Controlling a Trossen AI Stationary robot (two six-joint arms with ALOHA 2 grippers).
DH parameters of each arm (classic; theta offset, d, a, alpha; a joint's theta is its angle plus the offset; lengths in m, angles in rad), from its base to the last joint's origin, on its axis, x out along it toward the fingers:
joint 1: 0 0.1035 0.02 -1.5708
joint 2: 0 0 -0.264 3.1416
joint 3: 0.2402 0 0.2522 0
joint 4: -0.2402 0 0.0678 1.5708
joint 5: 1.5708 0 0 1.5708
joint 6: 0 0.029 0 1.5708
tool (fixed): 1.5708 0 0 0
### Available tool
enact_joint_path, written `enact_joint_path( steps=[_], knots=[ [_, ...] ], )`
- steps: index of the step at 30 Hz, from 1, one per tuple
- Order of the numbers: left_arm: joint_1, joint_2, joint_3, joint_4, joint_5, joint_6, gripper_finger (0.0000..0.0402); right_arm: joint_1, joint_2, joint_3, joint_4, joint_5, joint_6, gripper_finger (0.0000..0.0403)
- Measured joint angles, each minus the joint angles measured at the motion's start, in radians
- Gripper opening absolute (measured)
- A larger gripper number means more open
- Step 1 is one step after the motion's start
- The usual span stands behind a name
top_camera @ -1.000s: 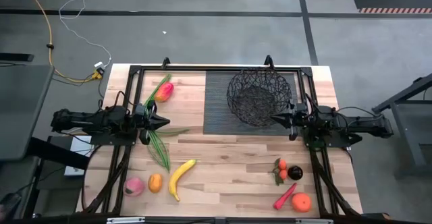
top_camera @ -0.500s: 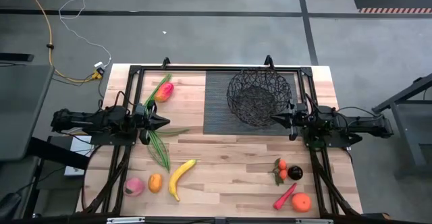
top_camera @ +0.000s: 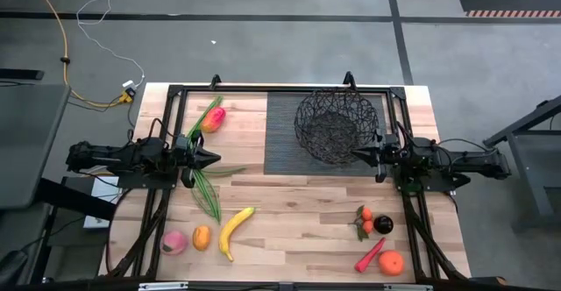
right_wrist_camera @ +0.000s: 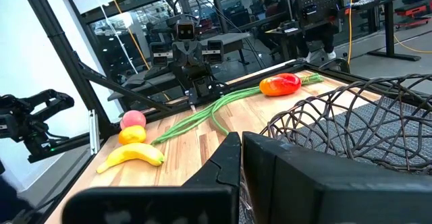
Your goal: Build produce basket
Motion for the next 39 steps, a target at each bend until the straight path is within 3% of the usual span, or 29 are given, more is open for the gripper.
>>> enact_joint_path(
  steps=[35,39],
  knots=[
    [0.0,0.0,0.0,0.0,0.0,0.0,0.0003,0.0,0.0,0.0,0.0,0.0,0.003,0.0],
    [0.0,0.0,0.0,0.0,0.0,0.0,0.0003,0.0,0.001,0.0,0.079,0.025,0.135,0.0]
  ],
)
